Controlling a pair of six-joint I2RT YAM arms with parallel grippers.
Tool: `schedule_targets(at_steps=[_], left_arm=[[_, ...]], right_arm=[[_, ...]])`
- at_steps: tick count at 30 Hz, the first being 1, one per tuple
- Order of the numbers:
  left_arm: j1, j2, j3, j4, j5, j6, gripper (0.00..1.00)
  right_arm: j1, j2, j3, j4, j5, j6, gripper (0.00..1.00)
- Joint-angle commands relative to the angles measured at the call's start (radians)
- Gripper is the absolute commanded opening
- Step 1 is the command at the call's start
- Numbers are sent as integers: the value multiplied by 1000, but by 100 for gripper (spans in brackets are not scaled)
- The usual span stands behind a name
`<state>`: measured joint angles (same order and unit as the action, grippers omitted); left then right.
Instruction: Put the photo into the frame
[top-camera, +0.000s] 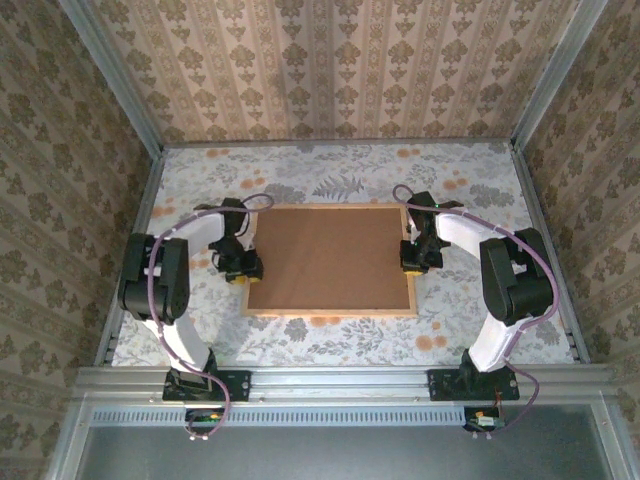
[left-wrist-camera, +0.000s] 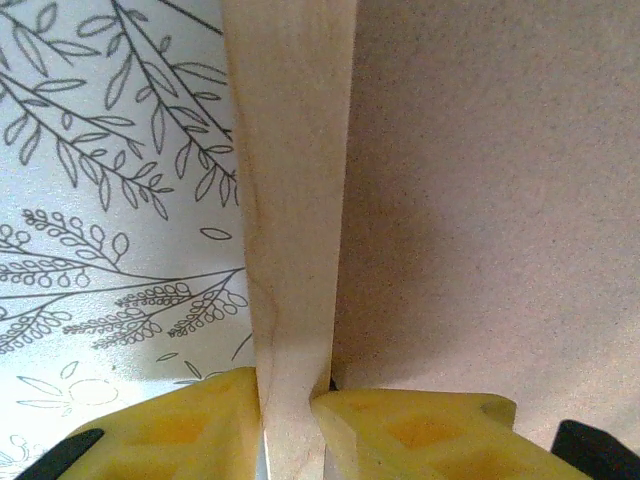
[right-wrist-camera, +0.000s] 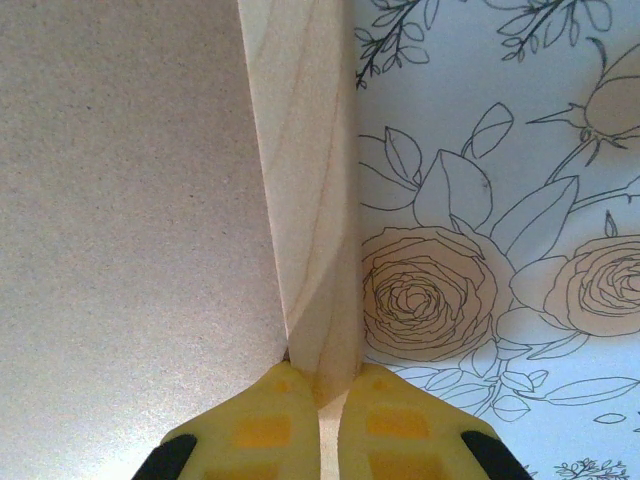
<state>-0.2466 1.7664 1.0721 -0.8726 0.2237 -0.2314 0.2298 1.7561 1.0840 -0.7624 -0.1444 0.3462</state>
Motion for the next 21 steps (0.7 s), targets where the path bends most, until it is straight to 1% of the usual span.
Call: schedule_targets(at_steps=[1,5,7,9,13,15,21], left_arm=[[-52,75,-7,104,17,10,42],[-63,84,11,103,10,14,43],[-55,82,10,122,49,-8,43],[-42,73,5,154,112,-37,44],[-28,57,5,175,153,-61,45],[-20,42,8,163,143,-59,47],[9,-21,22,63,34,2,51]], right_arm=[[10,20,8,26,14,8,5],[20,27,6,28,11,11,5],[23,26,5,30,9,13,5],[23,26,5,29,9,14,5],[25,25,3,30,9,14,5],[25,25,3,31,7,13,5],[25,25,1,28,17,7,4]])
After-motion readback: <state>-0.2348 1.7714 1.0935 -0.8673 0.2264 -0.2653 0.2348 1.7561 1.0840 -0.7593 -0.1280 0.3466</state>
